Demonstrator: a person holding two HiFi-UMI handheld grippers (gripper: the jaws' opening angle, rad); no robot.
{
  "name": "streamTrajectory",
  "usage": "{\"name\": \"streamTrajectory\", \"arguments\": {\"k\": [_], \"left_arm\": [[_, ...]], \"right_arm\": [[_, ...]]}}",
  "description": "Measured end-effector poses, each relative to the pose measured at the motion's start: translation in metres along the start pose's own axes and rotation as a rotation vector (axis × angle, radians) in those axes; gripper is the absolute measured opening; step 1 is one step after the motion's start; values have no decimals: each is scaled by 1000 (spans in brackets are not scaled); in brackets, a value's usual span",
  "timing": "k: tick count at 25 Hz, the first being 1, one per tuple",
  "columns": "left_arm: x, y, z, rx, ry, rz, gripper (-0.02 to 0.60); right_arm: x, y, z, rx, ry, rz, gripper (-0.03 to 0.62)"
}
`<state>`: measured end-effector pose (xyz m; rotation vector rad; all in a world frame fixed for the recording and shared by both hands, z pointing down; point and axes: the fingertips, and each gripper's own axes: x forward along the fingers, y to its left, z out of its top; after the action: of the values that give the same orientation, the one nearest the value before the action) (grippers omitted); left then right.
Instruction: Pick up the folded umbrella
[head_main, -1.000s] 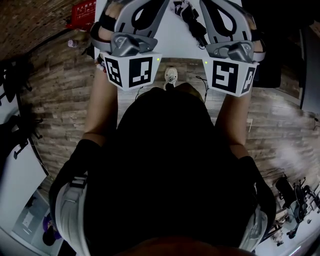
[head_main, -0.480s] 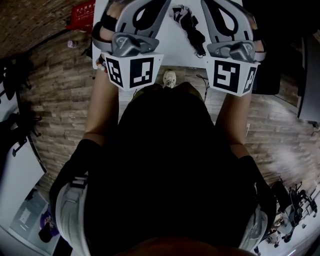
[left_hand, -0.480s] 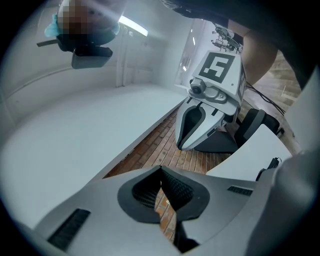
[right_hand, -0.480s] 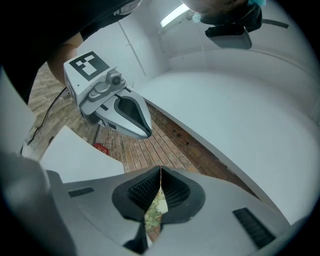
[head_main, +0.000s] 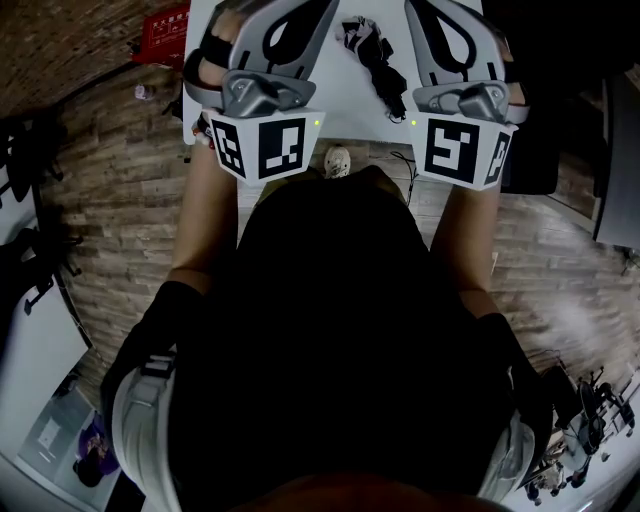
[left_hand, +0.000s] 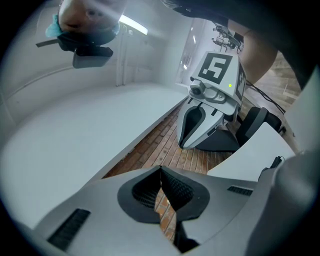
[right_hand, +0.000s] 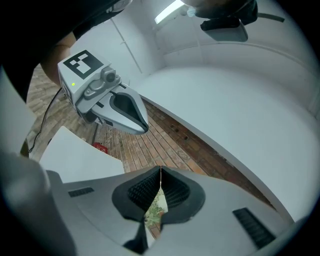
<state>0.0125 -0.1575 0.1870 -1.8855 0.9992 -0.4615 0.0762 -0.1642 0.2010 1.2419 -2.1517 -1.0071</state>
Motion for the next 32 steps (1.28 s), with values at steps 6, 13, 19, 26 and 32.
{"name": "streamTrajectory", "arguments": {"k": [6,13,19,26,32], "left_arm": [[10,-5,3,-5,-12,-9,12],[14,-11,3,-10,-5,-19,12],[17,-12,-2,-8,1,-23,12],[21,-15,-5,-4,9,-35,12],[16,-20,-5,-2,20,-47,12]], "right_arm": [[-2,-2,-8,-1,10,1,31],[-3,-3,-20,9,30,5,31],[1,2,-26,11,39,17,31],[5,2,-34,25,47,21,31],[3,7,-37,53,47,31,31]]}}
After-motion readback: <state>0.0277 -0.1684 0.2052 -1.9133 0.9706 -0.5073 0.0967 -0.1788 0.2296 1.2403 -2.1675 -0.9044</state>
